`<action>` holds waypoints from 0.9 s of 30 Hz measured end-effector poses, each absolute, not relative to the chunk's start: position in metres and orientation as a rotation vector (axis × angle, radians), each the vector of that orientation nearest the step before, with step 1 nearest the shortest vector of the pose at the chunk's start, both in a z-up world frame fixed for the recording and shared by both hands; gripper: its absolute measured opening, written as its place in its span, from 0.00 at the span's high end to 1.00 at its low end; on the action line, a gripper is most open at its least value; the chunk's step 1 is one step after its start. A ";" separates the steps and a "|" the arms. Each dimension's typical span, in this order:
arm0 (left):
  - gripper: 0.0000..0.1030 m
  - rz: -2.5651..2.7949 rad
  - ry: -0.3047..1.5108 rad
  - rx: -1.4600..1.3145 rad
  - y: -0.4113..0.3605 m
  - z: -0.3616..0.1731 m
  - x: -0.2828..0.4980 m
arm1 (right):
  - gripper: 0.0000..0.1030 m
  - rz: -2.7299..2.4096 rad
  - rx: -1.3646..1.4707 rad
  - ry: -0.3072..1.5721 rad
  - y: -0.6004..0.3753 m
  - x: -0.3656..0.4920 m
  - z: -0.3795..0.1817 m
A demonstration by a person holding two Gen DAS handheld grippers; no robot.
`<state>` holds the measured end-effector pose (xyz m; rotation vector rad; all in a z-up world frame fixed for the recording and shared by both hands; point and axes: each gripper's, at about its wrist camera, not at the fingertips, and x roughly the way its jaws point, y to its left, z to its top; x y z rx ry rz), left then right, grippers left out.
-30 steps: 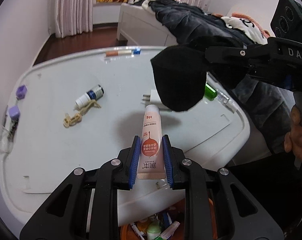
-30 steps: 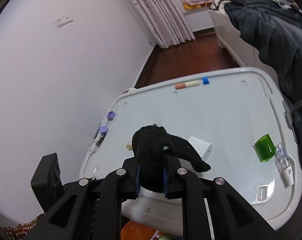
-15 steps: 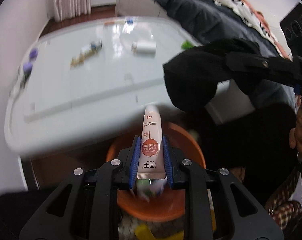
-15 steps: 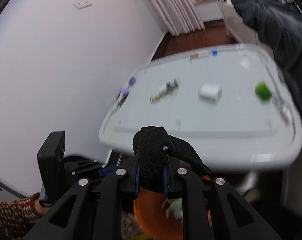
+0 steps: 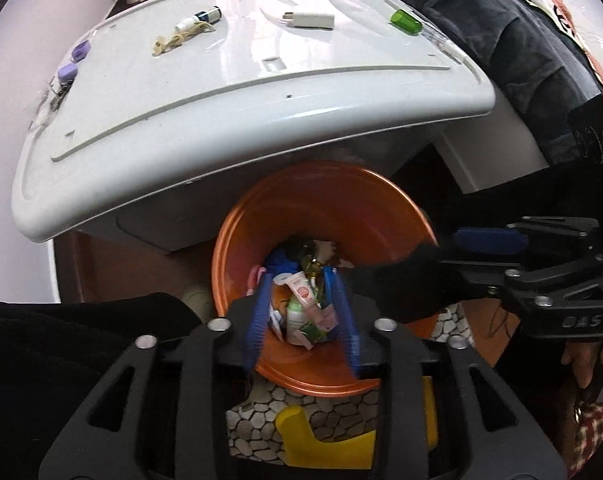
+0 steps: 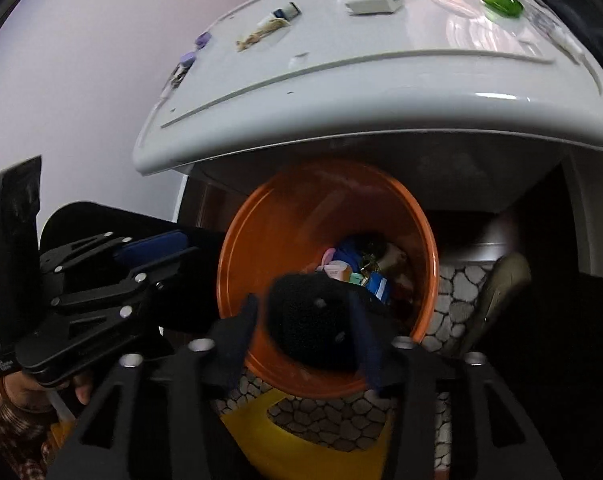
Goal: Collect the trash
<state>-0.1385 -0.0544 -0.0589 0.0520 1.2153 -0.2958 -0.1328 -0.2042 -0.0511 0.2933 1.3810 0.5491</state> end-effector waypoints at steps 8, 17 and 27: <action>0.59 -0.237 1.165 0.078 -0.053 -0.051 -0.127 | 0.28 0.502 0.316 1.338 -0.218 -0.124 -0.041; 0.38 -0.192 1.060 0.100 -0.050 -0.030 -0.099 | 0.25 0.501 0.295 1.301 -0.224 -0.107 -0.023; 0.20 -0.023 0.870 0.106 -0.031 0.017 -0.047 | 0.21 0.470 0.219 1.079 -0.231 -0.033 0.047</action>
